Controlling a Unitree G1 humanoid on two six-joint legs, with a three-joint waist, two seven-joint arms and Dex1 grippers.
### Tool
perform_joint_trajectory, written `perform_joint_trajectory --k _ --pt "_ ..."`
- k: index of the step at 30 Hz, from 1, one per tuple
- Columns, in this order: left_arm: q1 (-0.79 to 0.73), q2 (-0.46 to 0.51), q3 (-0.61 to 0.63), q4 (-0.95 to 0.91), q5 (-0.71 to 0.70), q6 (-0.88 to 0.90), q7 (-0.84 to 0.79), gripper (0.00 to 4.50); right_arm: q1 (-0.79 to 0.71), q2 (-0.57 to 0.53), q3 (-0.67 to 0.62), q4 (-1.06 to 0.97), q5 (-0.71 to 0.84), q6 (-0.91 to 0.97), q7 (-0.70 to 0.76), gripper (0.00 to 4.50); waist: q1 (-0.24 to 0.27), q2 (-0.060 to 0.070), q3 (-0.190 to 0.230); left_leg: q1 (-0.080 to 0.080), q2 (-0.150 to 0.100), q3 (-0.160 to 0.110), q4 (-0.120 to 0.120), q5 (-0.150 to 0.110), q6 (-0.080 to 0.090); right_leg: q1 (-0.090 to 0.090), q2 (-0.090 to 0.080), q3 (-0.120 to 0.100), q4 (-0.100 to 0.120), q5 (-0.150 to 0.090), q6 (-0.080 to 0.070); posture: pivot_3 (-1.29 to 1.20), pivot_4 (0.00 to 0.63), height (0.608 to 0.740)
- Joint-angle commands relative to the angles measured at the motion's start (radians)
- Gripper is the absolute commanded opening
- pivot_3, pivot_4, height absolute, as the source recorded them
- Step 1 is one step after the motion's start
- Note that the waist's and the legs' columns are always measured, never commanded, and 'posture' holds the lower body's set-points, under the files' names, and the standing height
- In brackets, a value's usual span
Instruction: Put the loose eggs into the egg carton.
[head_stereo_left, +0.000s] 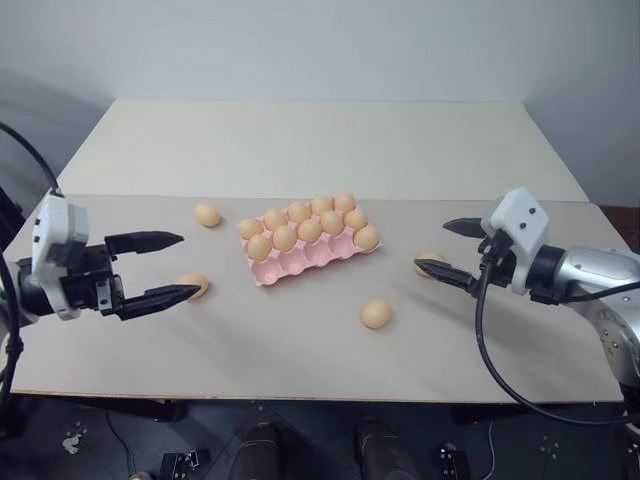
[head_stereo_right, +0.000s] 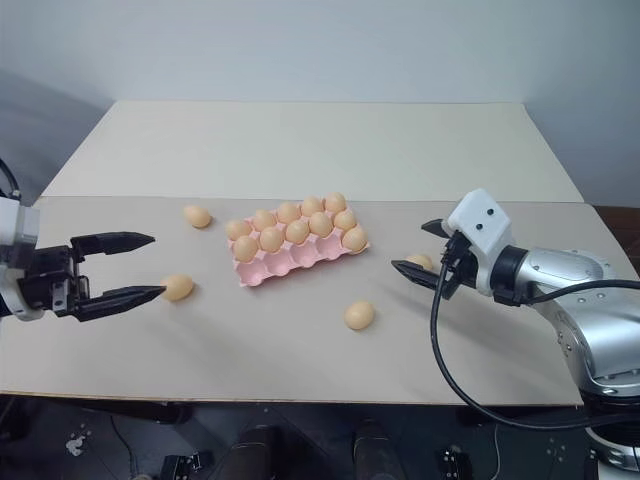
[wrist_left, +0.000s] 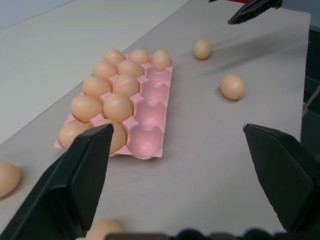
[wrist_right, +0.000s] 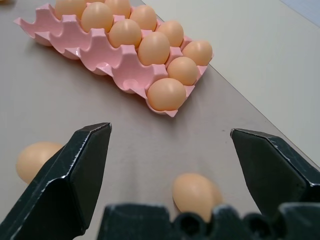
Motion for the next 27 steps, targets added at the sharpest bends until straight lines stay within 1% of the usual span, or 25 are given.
perform_joint_trajectory --k 1,10,13,17,20,22,24,27 --pt "-0.032 -0.003 -0.005 -0.008 0.001 -0.023 0.008 4.50 -0.005 -0.007 -0.030 -0.037 -0.002 -0.005 -0.013 4.45 0.000 0.000 0.000 0.000 0.000 0.000 0.000 0.000 0.000 0.000 0.000 0.000 0.000 0.000 0.000 0.00 0.150 0.740" --pt "-0.076 -0.019 -0.033 -0.016 -0.016 -0.017 0.012 4.50 -0.025 -0.014 -0.016 -0.013 -0.017 -0.029 0.004 4.45 -0.002 0.000 0.000 0.000 0.000 0.000 0.000 0.000 0.000 0.000 0.000 0.000 0.000 0.000 0.000 0.00 0.150 0.740" --pt "-0.075 -0.008 -0.030 -0.030 -0.030 -0.006 -0.010 4.50 -0.017 -0.035 -0.024 -0.021 -0.009 -0.046 0.053 4.45 -0.001 0.000 0.000 0.000 0.000 0.000 0.000 0.000 0.000 0.000 0.000 0.000 0.000 0.000 0.000 0.00 0.150 0.740" --pt "-0.010 0.008 -0.009 -0.028 -0.020 -0.007 -0.071 4.50 -0.001 -0.081 -0.009 -0.047 -0.008 -0.072 0.132 4.45 -0.003 0.000 0.000 0.000 -0.001 0.000 0.001 0.000 0.000 0.000 -0.001 0.000 0.000 0.000 0.000 0.00 0.150 0.740" --pt "0.033 -0.003 -0.003 -0.034 -0.015 -0.012 -0.072 4.50 0.024 -0.093 -0.012 -0.051 -0.011 -0.095 0.162 4.45 -0.002 0.000 0.000 0.000 0.000 0.000 0.000 0.000 0.000 0.000 0.000 0.000 0.000 0.000 0.000 0.00 0.150 0.740" --pt "0.051 0.000 0.013 -0.052 -0.033 0.002 -0.072 4.50 0.041 -0.102 -0.038 -0.047 0.008 -0.098 0.192 4.45 -0.001 0.000 0.000 0.000 0.000 0.000 0.001 0.000 0.000 0.001 -0.001 0.000 0.000 0.000 0.000 0.00 0.150 0.740" --pt "0.076 0.012 0.031 -0.058 -0.027 0.001 -0.083 4.50 0.076 -0.126 -0.040 -0.050 -0.004 -0.150 0.249 4.45 0.001 0.000 0.000 -0.001 -0.001 0.000 0.001 0.000 0.000 0.001 -0.001 0.000 -0.001 0.000 0.000 0.00 0.150 0.740" --pt "0.100 0.025 0.041 -0.052 -0.019 -0.006 -0.115 4.50 0.114 -0.158 0.001 -0.060 -0.037 -0.265 0.348 4.45 0.002 0.000 0.000 0.000 -0.001 0.000 0.001 0.000 0.000 0.001 -0.001 0.000 -0.001 0.000 0.001 0.00 0.150 0.740"
